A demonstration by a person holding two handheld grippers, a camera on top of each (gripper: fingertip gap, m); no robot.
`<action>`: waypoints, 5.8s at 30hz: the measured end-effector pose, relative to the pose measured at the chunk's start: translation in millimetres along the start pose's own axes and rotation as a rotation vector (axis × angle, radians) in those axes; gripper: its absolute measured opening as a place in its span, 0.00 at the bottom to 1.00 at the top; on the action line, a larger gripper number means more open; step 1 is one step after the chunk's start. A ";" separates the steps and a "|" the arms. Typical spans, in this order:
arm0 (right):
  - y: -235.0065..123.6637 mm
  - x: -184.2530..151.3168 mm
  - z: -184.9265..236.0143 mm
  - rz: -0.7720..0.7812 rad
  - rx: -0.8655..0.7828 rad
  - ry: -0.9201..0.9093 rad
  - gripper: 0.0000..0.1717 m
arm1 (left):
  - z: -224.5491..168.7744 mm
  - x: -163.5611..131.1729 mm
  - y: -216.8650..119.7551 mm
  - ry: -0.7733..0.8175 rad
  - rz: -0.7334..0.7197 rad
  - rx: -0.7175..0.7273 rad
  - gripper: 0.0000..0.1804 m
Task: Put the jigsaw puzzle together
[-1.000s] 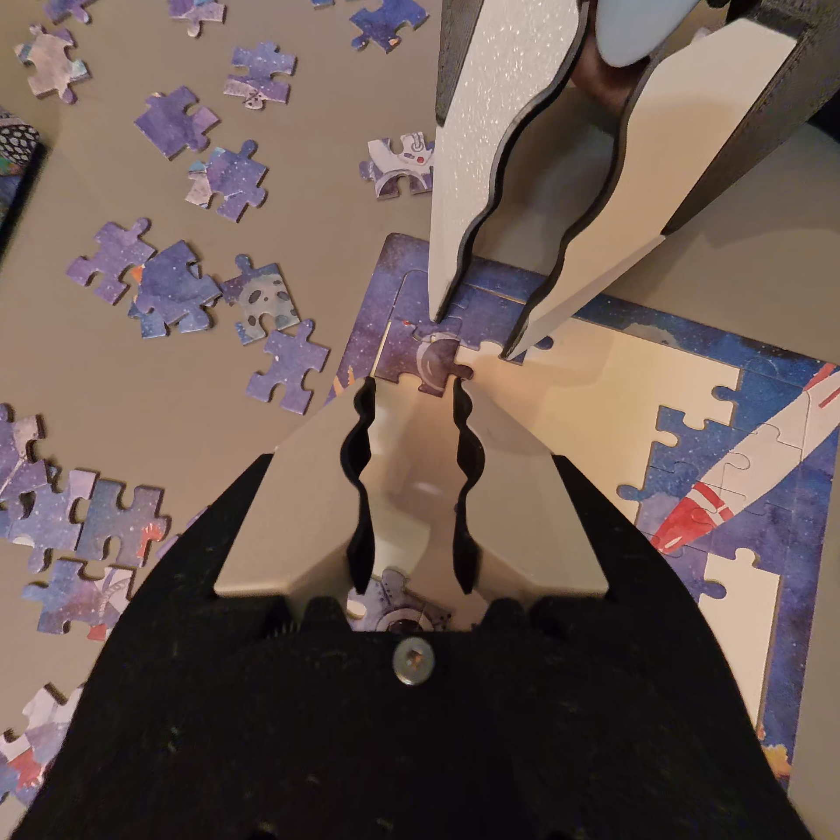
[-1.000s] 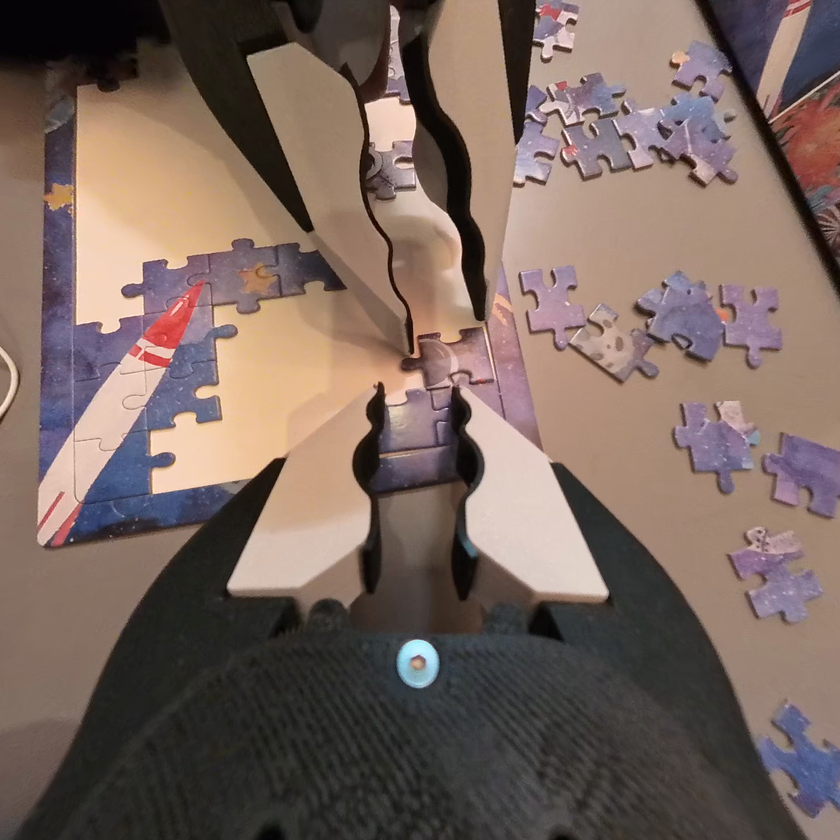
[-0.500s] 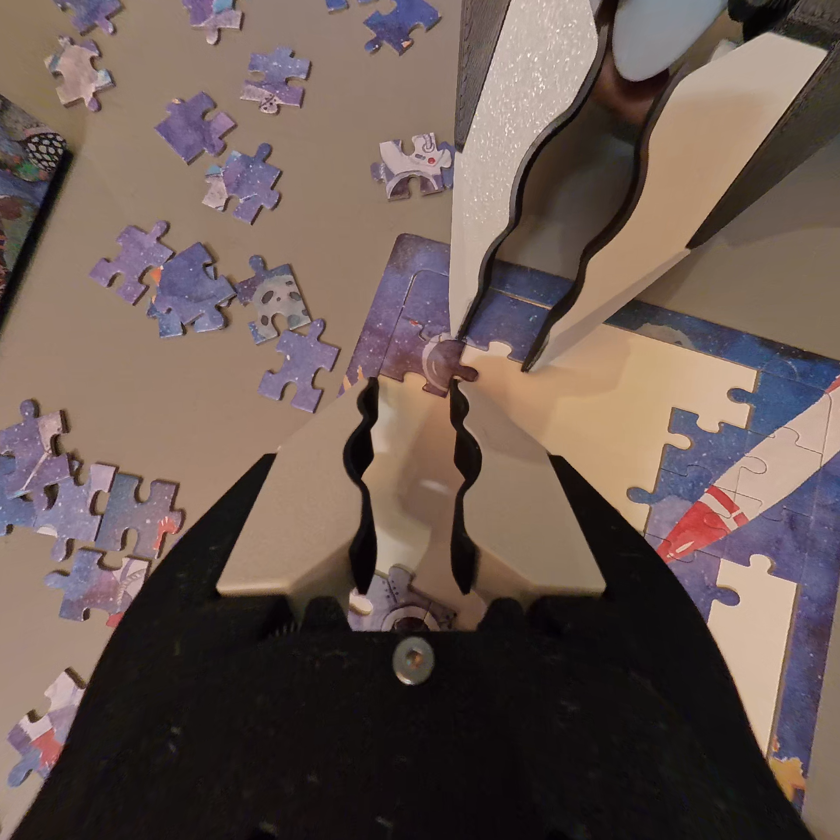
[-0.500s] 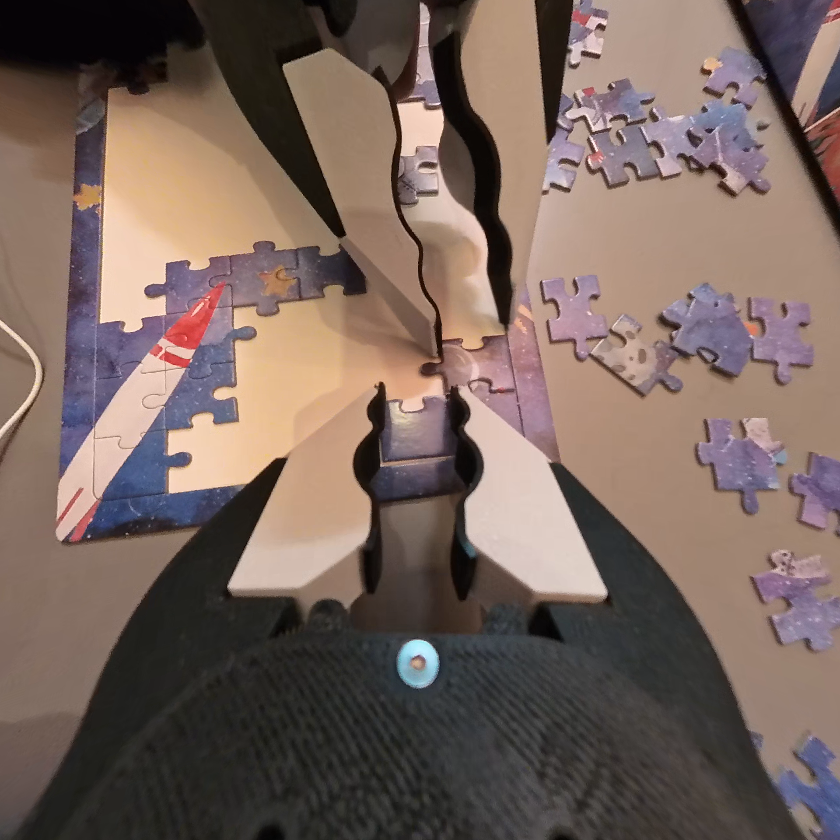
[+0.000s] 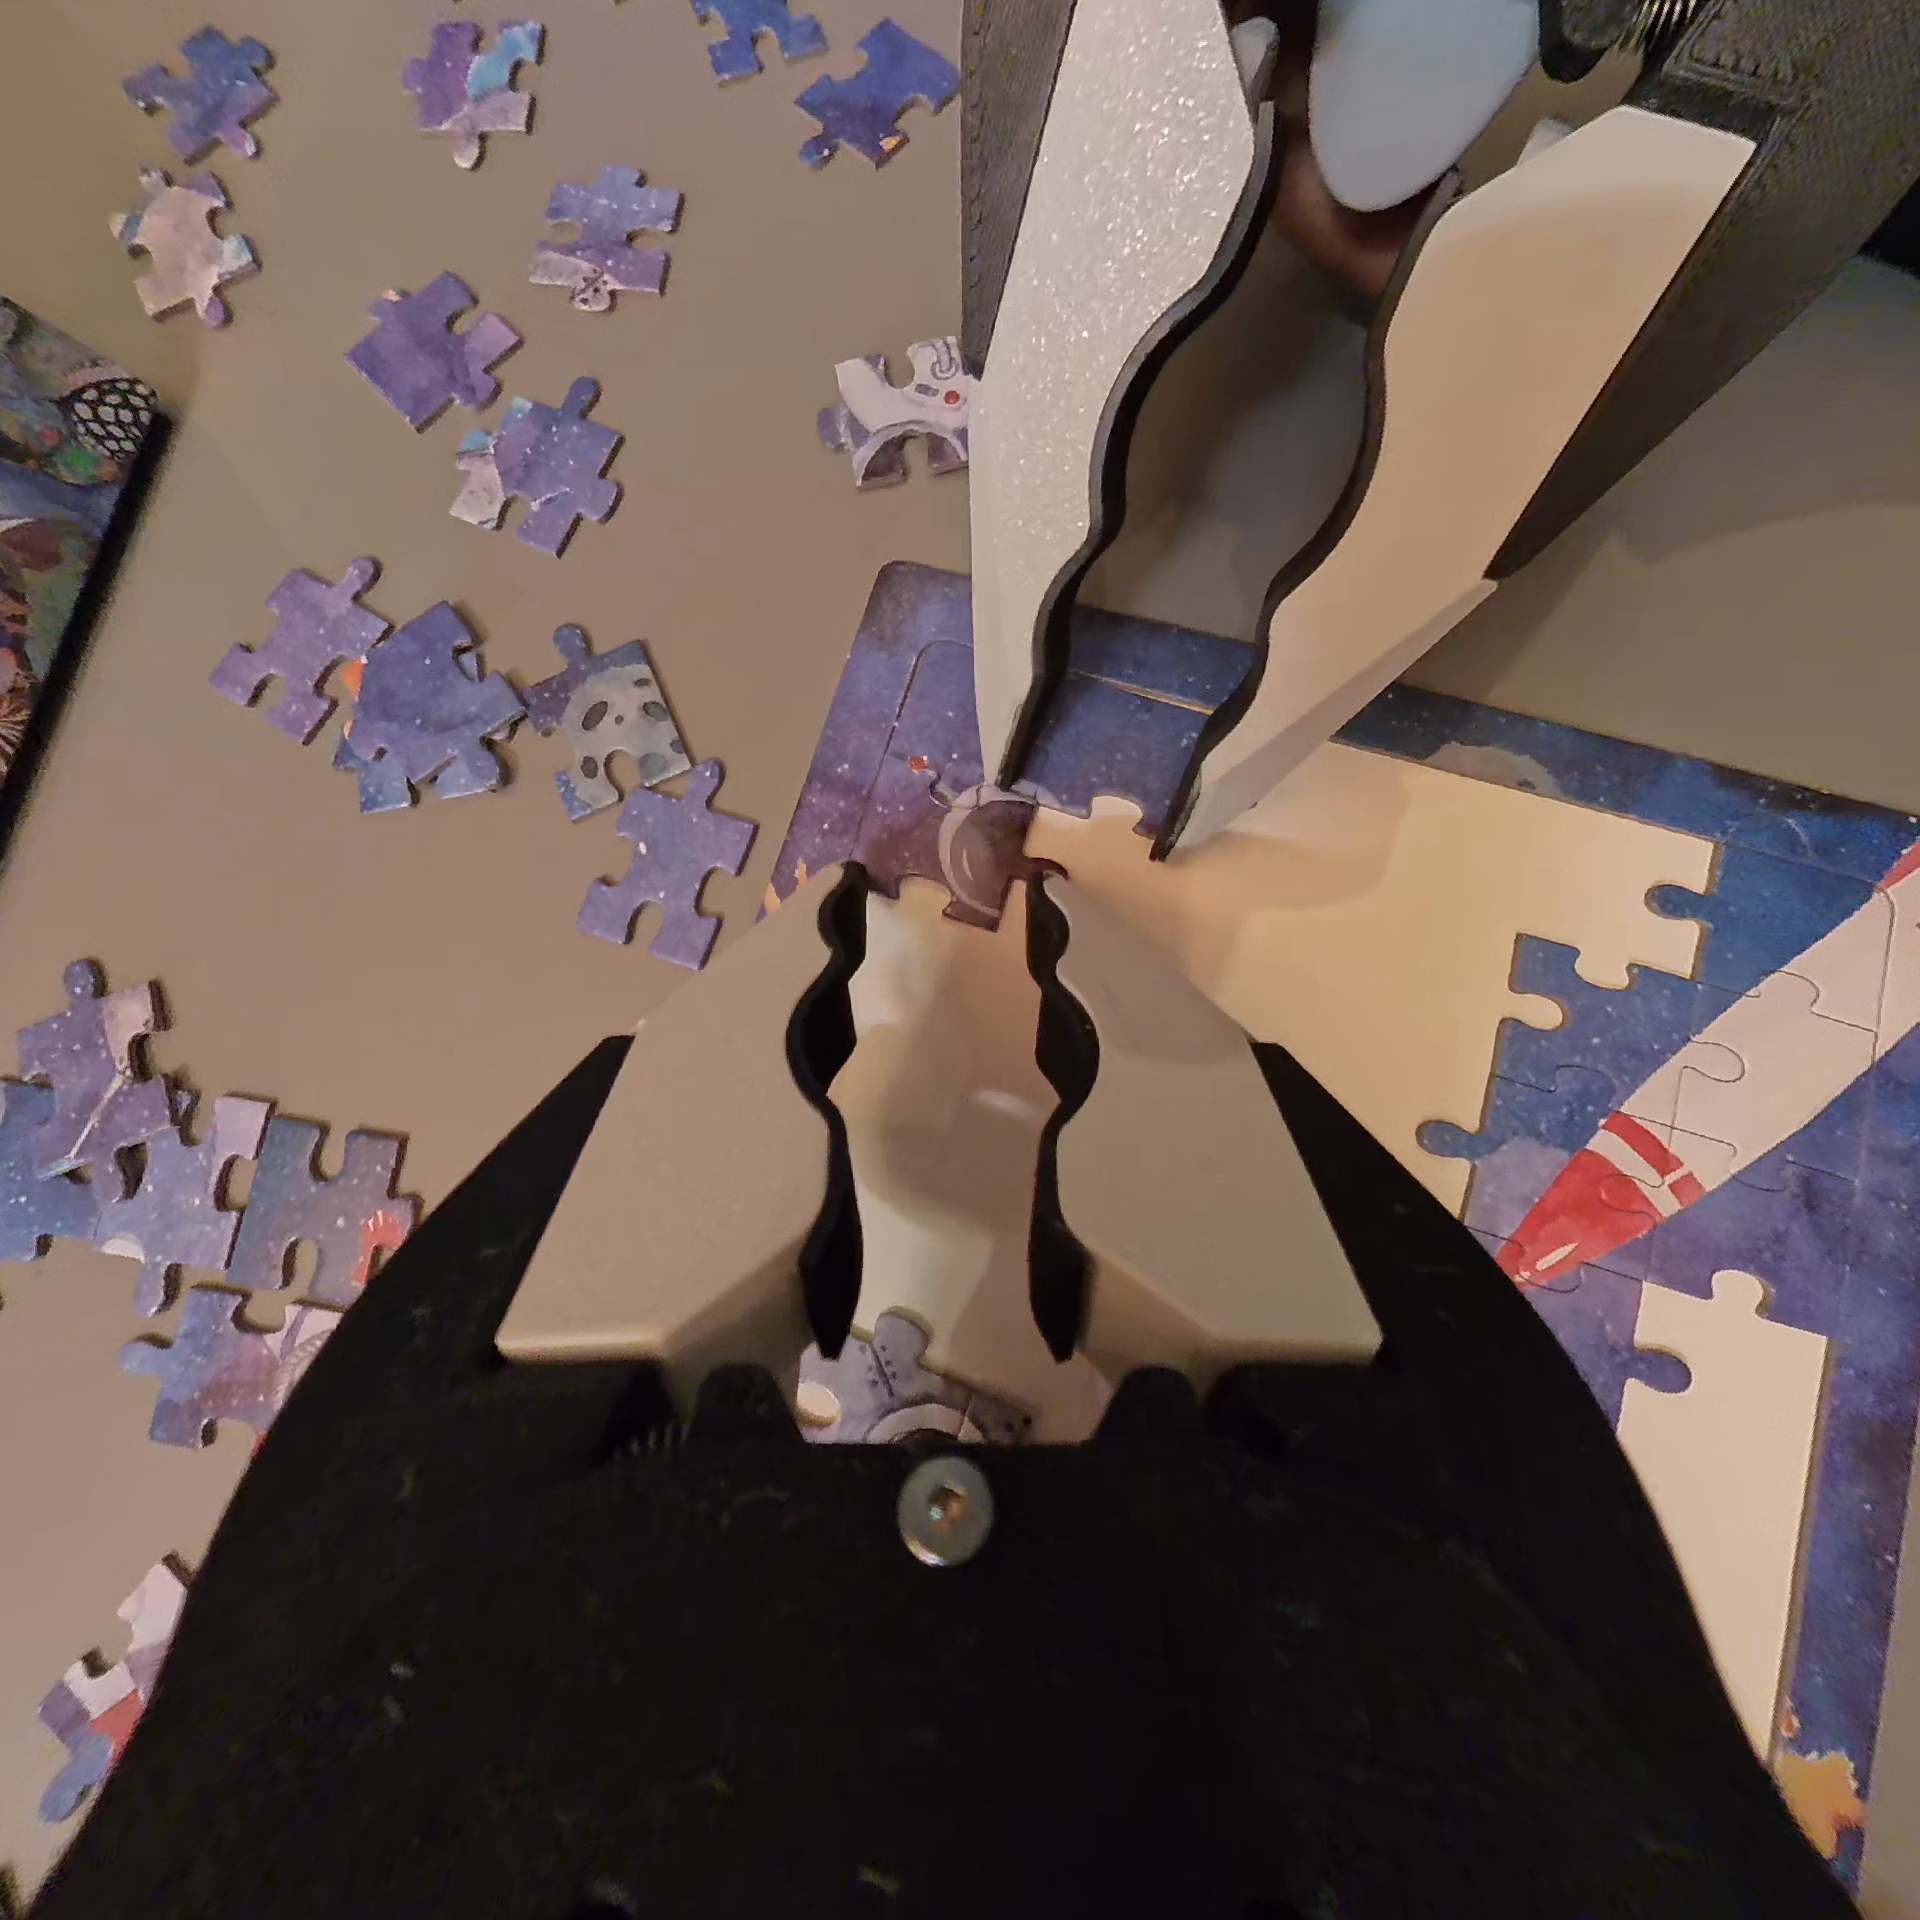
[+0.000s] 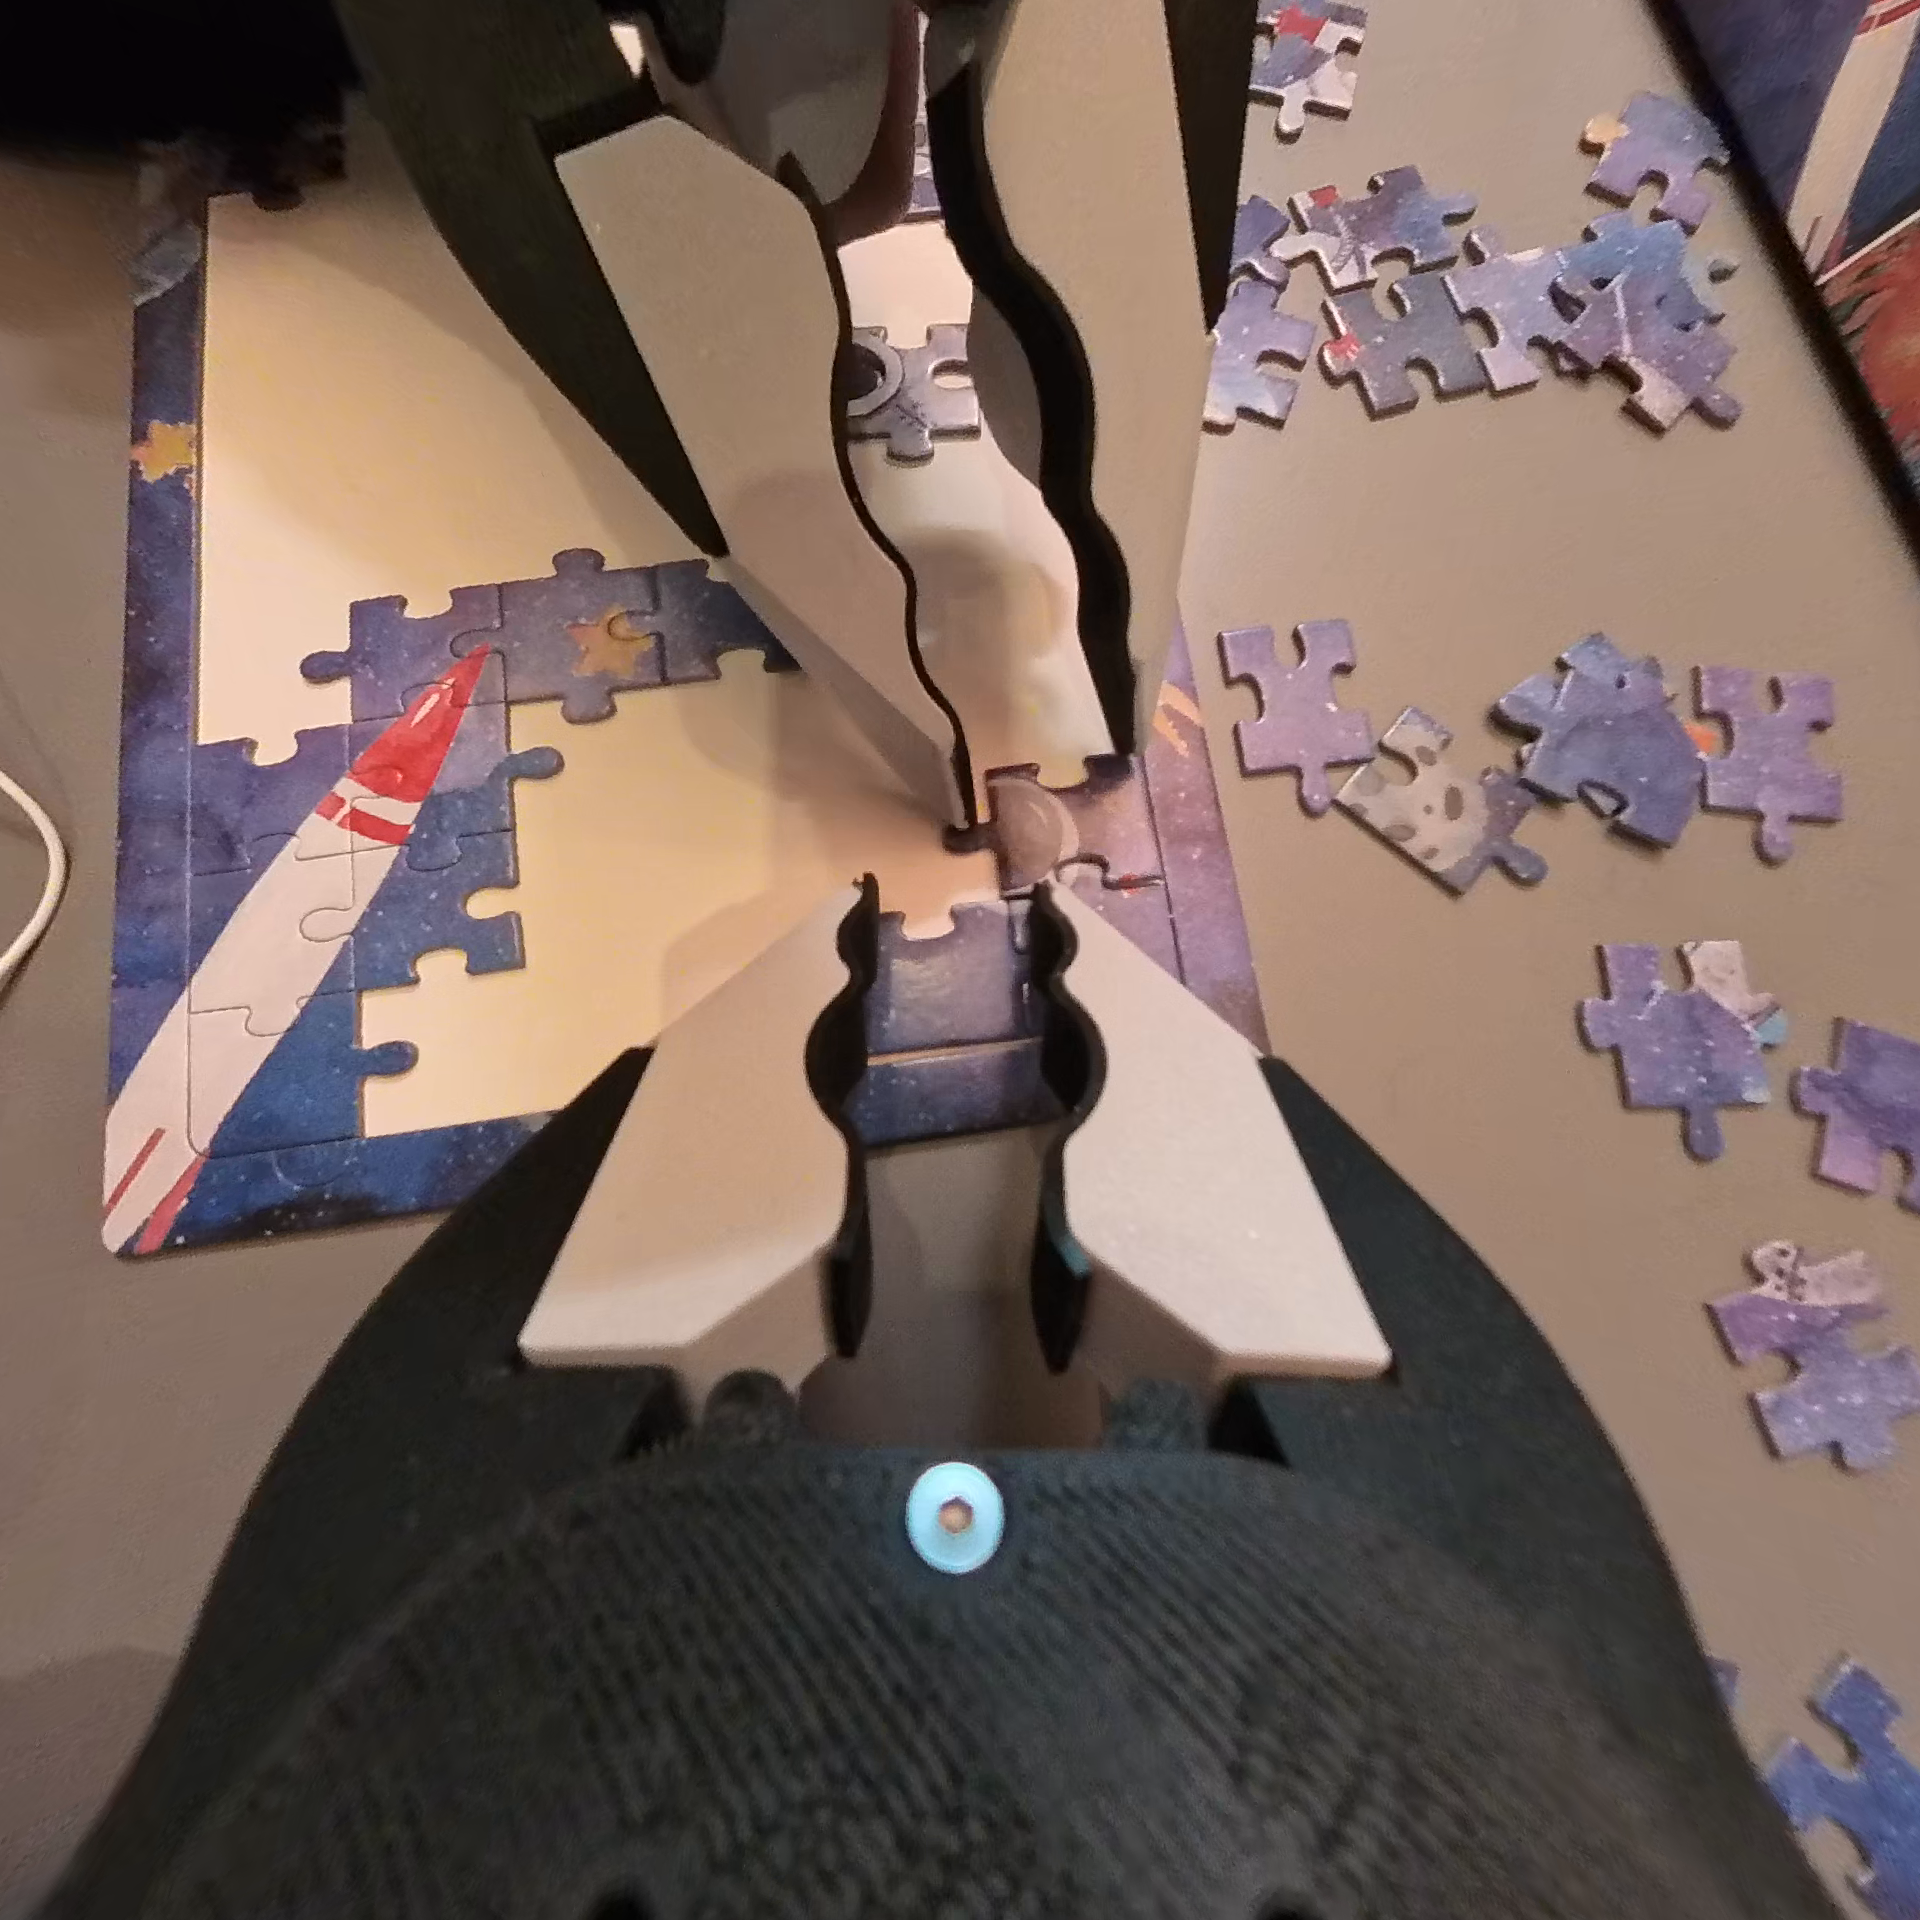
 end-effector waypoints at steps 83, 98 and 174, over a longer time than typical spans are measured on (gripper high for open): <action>3.8 5.7 -4.3 -0.090 0.033 0.112 0.32 | -5.5 -1.7 1.5 -0.004 0.003 -0.013 0.16; 0.7 5.4 -3.9 -0.071 0.030 0.114 0.34 | -2.6 2.1 -1.7 -0.007 -0.026 0.000 0.13; -93.7 14.1 -74.3 -0.381 -0.428 0.204 0.17 | 74.2 13.3 -72.2 -0.222 -0.374 0.105 0.26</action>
Point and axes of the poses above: each gripper's, where its closed fingertips meet, y out along the fingers, x out of its top, z = x × y across the jaws, the point moved 2 cm from there along -y, back along the fingers, and after that the axes turned 8 degrees about -y, right-handed, at the moved point
